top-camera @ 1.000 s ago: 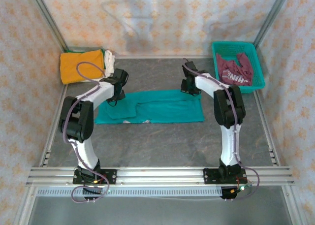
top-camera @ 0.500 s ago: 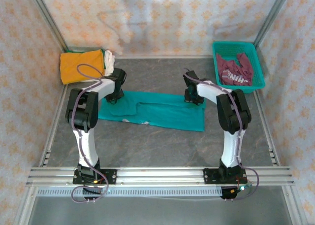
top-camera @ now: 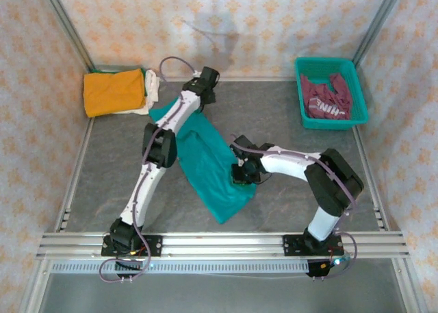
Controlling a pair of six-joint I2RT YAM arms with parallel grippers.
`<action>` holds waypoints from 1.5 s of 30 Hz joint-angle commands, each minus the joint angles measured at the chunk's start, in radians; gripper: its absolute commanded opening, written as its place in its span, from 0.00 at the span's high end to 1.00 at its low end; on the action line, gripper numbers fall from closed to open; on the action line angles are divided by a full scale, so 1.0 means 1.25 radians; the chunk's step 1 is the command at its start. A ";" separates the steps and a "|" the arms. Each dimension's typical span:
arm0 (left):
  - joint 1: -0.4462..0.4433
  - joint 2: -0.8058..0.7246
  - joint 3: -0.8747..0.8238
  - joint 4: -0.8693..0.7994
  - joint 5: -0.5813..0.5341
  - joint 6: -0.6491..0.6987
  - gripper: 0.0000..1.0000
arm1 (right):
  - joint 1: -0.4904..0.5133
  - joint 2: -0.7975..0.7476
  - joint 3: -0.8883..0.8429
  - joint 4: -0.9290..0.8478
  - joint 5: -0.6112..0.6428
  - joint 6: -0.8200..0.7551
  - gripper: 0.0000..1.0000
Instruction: Fold and stack the t-shirts
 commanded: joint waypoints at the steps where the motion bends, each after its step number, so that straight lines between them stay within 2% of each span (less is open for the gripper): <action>1: 0.004 -0.020 0.079 -0.097 -0.014 0.010 0.72 | -0.009 -0.018 0.025 -0.017 -0.112 0.026 0.83; 5: 0.026 -0.201 -0.159 -0.005 -0.098 0.018 0.72 | -0.030 -0.037 0.108 -0.085 -0.076 -0.019 0.76; 10: 0.079 -0.441 -0.515 0.112 -0.106 -0.030 0.71 | -0.057 -0.028 0.169 -0.061 -0.077 -0.052 0.70; 13: 0.101 -0.511 -0.653 0.129 -0.101 -0.073 0.70 | -0.057 0.056 0.264 -0.104 -0.031 -0.088 0.73; 15: 0.113 -0.522 -0.703 0.124 -0.110 -0.097 0.71 | -0.056 0.118 0.321 -0.123 -0.012 -0.103 0.77; 17: 0.125 -0.512 -0.729 0.127 -0.097 -0.108 0.71 | -0.049 0.163 0.365 -0.131 0.035 -0.111 0.77; 24: 0.143 -0.414 -0.675 0.031 -0.097 -0.198 0.77 | -0.042 0.312 0.540 -0.194 0.116 -0.144 0.80; 26: 0.149 -0.388 -0.669 0.035 -0.077 -0.208 0.78 | -0.043 0.289 0.517 -0.150 0.128 -0.125 0.82; 29: 0.151 -0.339 -0.645 0.065 0.000 -0.191 0.81 | -0.052 0.203 0.430 -0.050 0.159 -0.093 0.83; 32: 0.143 -0.271 -0.573 0.049 0.064 -0.179 0.82 | -0.067 0.081 0.309 0.058 0.238 -0.056 0.82; 36: 0.118 -0.153 -0.424 0.022 0.153 -0.144 0.83 | -0.090 -0.093 0.128 0.237 0.339 -0.029 0.72; 41: 0.076 0.052 -0.095 -0.009 0.317 -0.120 0.83 | -0.094 -0.198 -0.011 0.363 0.415 -0.031 0.70; 43: 0.055 0.110 0.026 -0.002 0.352 -0.120 0.81 | -0.105 -0.193 -0.014 0.358 0.389 -0.025 0.70; 45: 0.044 0.118 0.071 0.051 0.352 -0.100 0.79 | -0.120 -0.162 0.020 0.323 0.320 -0.021 0.71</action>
